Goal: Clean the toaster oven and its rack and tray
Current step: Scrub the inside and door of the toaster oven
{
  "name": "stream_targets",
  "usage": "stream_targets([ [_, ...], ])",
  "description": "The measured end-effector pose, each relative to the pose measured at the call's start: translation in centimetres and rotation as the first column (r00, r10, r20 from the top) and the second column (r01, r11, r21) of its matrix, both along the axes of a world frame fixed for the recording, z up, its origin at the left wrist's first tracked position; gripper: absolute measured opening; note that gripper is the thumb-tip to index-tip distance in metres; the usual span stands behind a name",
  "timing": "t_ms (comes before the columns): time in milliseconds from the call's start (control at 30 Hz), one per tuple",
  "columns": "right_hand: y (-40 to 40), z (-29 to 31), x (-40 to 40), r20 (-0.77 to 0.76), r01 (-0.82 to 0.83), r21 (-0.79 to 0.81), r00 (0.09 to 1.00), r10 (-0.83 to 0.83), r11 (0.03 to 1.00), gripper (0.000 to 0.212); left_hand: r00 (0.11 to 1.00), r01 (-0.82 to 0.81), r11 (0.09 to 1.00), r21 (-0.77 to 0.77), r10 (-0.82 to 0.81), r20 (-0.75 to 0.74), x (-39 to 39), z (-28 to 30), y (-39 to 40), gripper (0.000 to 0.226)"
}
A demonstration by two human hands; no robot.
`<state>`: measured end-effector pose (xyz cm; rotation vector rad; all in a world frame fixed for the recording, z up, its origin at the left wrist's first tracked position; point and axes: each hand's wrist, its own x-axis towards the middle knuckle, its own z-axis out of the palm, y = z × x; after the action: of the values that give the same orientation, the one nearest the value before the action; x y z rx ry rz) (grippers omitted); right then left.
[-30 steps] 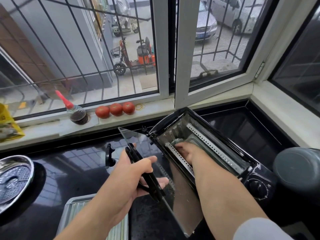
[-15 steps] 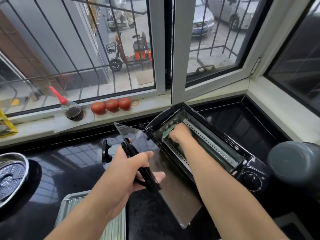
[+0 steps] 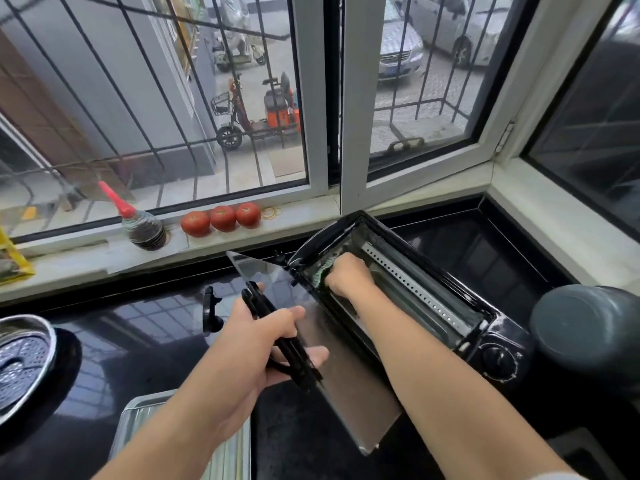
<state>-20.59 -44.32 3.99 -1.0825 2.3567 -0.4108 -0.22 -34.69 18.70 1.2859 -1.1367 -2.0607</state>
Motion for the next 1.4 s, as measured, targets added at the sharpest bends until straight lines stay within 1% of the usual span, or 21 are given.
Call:
stream_targets([
  [67,0.3,0.3,-0.1,-0.016,-0.018,0.009,1.000,0.018,1.000,0.022,1.000,-0.005,1.000,-0.006,0.005,-0.005,-0.1,0.0,-0.2,0.033],
  [200,0.4,1.3,0.8,-0.060,-0.124,-0.089,0.991,0.119,0.988,0.020,1.000,-0.029,1.000,0.010,0.029,-0.012,0.1,-0.3,-0.2,0.037],
  [267,0.2,1.5,0.6,0.070,-0.121,-0.173,0.988,0.135,0.977,0.023,0.999,-0.039,0.999,0.015,0.039,-0.018,0.5,-0.7,-0.2,0.044],
  [333,0.4,1.6,0.7,0.230,0.031,-0.268,0.973,0.033,0.963,0.029,0.999,-0.044,0.999,0.016,0.045,-0.028,0.6,-0.9,-0.3,0.053],
  [367,0.5,1.4,0.8,0.319,0.159,-0.295,0.946,-0.060,0.942,0.029,0.999,-0.043,0.999,0.014,0.043,-0.029,0.5,-1.0,-0.3,0.057],
  [433,0.5,0.8,1.4,0.573,0.445,-0.298,0.791,-0.214,0.845,0.022,0.999,-0.032,0.999,0.006,0.032,-0.037,0.3,-0.8,-0.5,0.054],
  [500,0.4,0.8,1.3,0.808,0.701,-0.210,0.517,-0.283,0.682,0.009,0.999,-0.034,0.999,0.011,0.034,-0.042,0.4,-1.0,-0.6,0.051],
  [567,0.2,1.0,0.5,0.927,0.854,-0.128,0.284,-0.247,0.504,0.016,0.998,-0.049,0.998,0.031,0.051,-0.042,0.8,-1.3,-0.6,0.054],
  [600,-0.1,1.0,0.1,0.955,0.892,-0.101,0.211,-0.209,0.441,0.024,0.998,-0.053,0.998,0.040,0.055,-0.043,1.0,-1.4,-0.6,0.055],
  [633,-0.4,1.0,0.2,0.969,0.907,-0.097,0.181,-0.170,0.411,0.029,0.998,-0.052,0.998,0.044,0.054,-0.045,1.1,-1.5,-0.5,0.055],
  [667,-0.7,1.3,0.8,0.970,0.903,-0.124,0.198,-0.143,0.411,0.031,0.997,-0.053,0.997,0.047,0.055,-0.048,1.2,-1.5,-0.5,0.055],
  [700,-0.9,1.3,1.4,0.947,0.880,-0.192,0.283,-0.153,0.435,0.032,0.997,-0.053,0.997,0.050,0.055,-0.049,1.3,-1.5,-0.5,0.053],
  [767,-0.6,1.1,2.4,0.826,0.779,-0.348,0.518,-0.222,0.522,0.043,0.998,-0.041,0.998,0.046,0.043,-0.047,1.4,-1.6,-0.6,0.046],
  [800,-0.4,0.8,2.3,0.771,0.738,-0.373,0.584,-0.254,0.563,0.051,0.998,-0.035,0.998,0.046,0.037,-0.048,1.5,-1.6,-0.7,0.045],
  [833,-0.4,0.5,1.9,0.750,0.725,-0.344,0.595,-0.291,0.596,0.057,0.998,-0.032,0.998,0.046,0.035,-0.051,1.6,-1.6,-0.6,0.047],
  [933,-0.3,0.7,1.1,0.767,0.705,-0.218,0.551,-0.327,0.675,0.064,0.998,-0.025,0.999,0.030,0.027,-0.060,1.3,-1.4,-0.4,0.055],
  [1100,-0.2,0.6,2.2,0.638,0.594,-0.327,0.713,-0.292,0.735,0.054,0.997,-0.038,0.999,0.025,0.039,-0.068,1.0,-1.0,-0.3,0.073],
  [1200,0.4,-1.0,0.6,0.659,0.499,-0.134,0.690,-0.299,0.856,0.048,0.997,-0.039,0.999,0.023,0.041,-0.063,1.0,-1.0,-0.1,0.067],
  [1233,0.1,-2.1,-0.2,0.625,0.428,-0.082,0.725,-0.288,0.900,0.046,0.997,-0.034,0.999,0.023,0.036,-0.068,0.9,-0.8,0.0,0.058],
  [1300,-0.2,-4.2,-1.7,0.488,0.328,-0.026,0.829,-0.274,0.944,0.054,0.997,-0.019,1.000,0.024,0.021,-0.071,0.8,-0.7,0.1,0.043],
  [1400,-0.5,-8.5,-3.7,0.131,0.194,0.098,0.970,-0.206,0.976,0.085,0.997,-0.043,0.998,0.056,0.046,-0.070,1.2,-0.9,0.1,0.049],
])
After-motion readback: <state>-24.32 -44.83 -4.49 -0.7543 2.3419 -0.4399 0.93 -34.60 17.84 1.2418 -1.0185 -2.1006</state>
